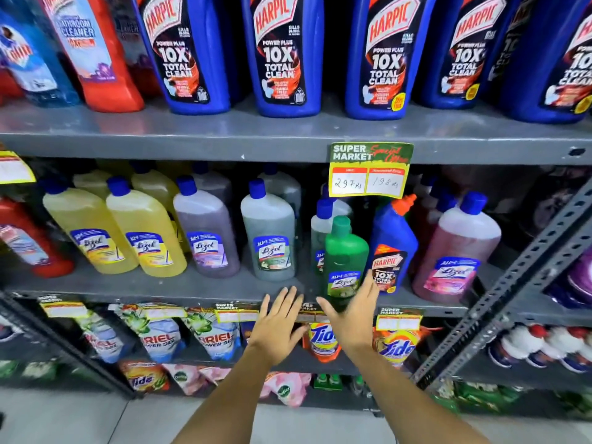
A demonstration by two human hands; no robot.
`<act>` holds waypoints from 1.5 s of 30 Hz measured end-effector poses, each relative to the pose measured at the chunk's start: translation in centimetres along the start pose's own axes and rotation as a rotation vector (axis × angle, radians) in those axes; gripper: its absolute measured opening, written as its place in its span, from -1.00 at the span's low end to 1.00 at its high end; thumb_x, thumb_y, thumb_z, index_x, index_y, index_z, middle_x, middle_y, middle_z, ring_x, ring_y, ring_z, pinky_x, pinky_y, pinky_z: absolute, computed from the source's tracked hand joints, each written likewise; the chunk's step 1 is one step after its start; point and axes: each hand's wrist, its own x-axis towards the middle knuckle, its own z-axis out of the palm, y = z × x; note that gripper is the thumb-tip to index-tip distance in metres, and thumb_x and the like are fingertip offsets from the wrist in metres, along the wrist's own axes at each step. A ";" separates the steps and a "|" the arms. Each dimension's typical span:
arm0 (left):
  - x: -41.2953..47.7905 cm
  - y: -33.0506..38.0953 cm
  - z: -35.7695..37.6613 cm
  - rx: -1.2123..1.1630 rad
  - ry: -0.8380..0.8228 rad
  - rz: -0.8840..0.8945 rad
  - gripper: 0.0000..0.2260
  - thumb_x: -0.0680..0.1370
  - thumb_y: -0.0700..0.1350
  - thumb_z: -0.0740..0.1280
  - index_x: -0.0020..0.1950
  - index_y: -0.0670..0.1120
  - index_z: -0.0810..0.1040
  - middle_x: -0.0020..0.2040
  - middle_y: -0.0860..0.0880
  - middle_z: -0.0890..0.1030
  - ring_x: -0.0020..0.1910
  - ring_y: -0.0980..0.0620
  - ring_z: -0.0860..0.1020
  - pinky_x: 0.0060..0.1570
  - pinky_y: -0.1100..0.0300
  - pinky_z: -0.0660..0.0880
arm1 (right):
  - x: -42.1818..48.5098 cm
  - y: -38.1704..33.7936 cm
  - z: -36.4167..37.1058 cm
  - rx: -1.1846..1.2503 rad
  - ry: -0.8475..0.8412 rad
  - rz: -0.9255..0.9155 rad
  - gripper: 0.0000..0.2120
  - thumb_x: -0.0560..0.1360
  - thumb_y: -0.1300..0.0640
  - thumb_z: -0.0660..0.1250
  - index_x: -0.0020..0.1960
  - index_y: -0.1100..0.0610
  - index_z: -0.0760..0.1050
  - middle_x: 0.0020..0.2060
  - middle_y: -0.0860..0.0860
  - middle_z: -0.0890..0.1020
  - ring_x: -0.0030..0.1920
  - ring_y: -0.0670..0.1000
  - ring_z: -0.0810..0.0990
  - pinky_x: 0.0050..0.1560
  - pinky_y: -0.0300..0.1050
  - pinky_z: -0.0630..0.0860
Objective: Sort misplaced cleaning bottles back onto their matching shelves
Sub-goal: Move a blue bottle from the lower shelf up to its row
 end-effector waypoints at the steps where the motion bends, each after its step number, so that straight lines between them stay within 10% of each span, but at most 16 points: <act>1: 0.0 -0.1 0.1 0.005 0.001 0.001 -0.40 0.61 0.24 -0.09 0.50 -0.10 0.29 0.49 -0.10 0.33 0.48 -0.09 0.26 0.42 -0.20 0.15 | -0.8 0.4 -0.3 -0.016 0.040 -0.020 0.00 0.36 -0.04 0.53 0.55 0.20 -0.01 0.44 0.18 0.24 0.47 0.15 0.19 0.47 0.10 0.22; 7: 0.2 0.0 0.3 0.012 0.049 0.017 -0.22 0.53 0.34 -0.38 0.56 -0.08 0.10 0.56 -0.07 0.08 0.54 -0.07 0.05 0.45 -0.16 -0.08 | 2.6 0.9 -4.4 0.041 0.434 0.017 -0.25 0.41 0.13 0.39 0.49 0.28 0.15 0.39 0.30 0.31 0.41 0.28 0.23 0.41 0.03 0.10; 18: 0.0 0.8 -0.6 0.017 0.023 -0.016 -0.06 0.31 0.37 -0.64 0.58 -0.03 -0.16 0.59 -0.04 -0.14 0.54 -0.01 -0.21 0.48 -0.11 -0.23 | 8.7 1.4 -5.7 0.106 0.152 0.145 0.15 0.17 -0.04 0.61 0.54 0.01 -0.02 0.42 0.10 0.33 0.40 0.13 0.39 0.36 0.16 0.41; 31: -0.4 1.2 -1.5 0.028 0.008 0.007 -0.16 0.43 0.40 -0.46 0.57 -0.06 -0.15 0.56 -0.05 -0.21 0.52 0.00 -0.24 0.48 -0.18 -0.07 | 4.5 -0.3 -8.0 0.116 0.321 0.088 -0.13 0.16 0.00 0.65 0.35 0.08 0.29 0.21 0.00 0.54 0.19 0.07 0.53 0.21 -0.08 0.42; 37: -0.9 3.5 -10.8 -0.050 0.572 0.279 -0.55 0.62 0.04 0.10 0.47 -0.10 0.29 0.51 -0.11 0.27 0.41 -0.12 0.31 0.36 -0.02 0.21 | 0.9 -6.2 -14.6 0.231 0.467 -0.020 -0.16 0.11 0.08 0.69 0.27 0.12 0.34 0.12 0.03 0.57 0.06 0.02 0.55 0.14 -0.16 0.44; 41: -0.6 5.8 -21.3 -0.036 1.026 0.392 -0.58 0.57 -0.01 0.16 0.42 -0.11 0.35 0.47 -0.15 0.24 0.45 -0.16 0.20 0.39 0.00 0.11 | 0.6 -12.0 -20.4 0.289 0.509 -0.192 -0.13 0.10 0.24 0.67 0.32 0.22 0.34 0.06 -0.03 0.50 -0.11 -0.31 0.43 -0.11 -0.67 0.26; 45: 2.4 6.4 -29.3 0.123 1.055 0.257 -0.50 0.60 0.06 0.11 0.51 -0.11 0.25 0.55 -0.18 0.14 0.54 -0.19 0.01 0.47 -0.14 -0.02 | 3.0 -18.3 -25.0 0.242 0.501 -0.350 -0.14 0.05 0.02 0.69 0.25 0.16 0.38 0.02 -0.02 0.57 -0.03 -0.09 0.55 -0.02 -0.43 0.38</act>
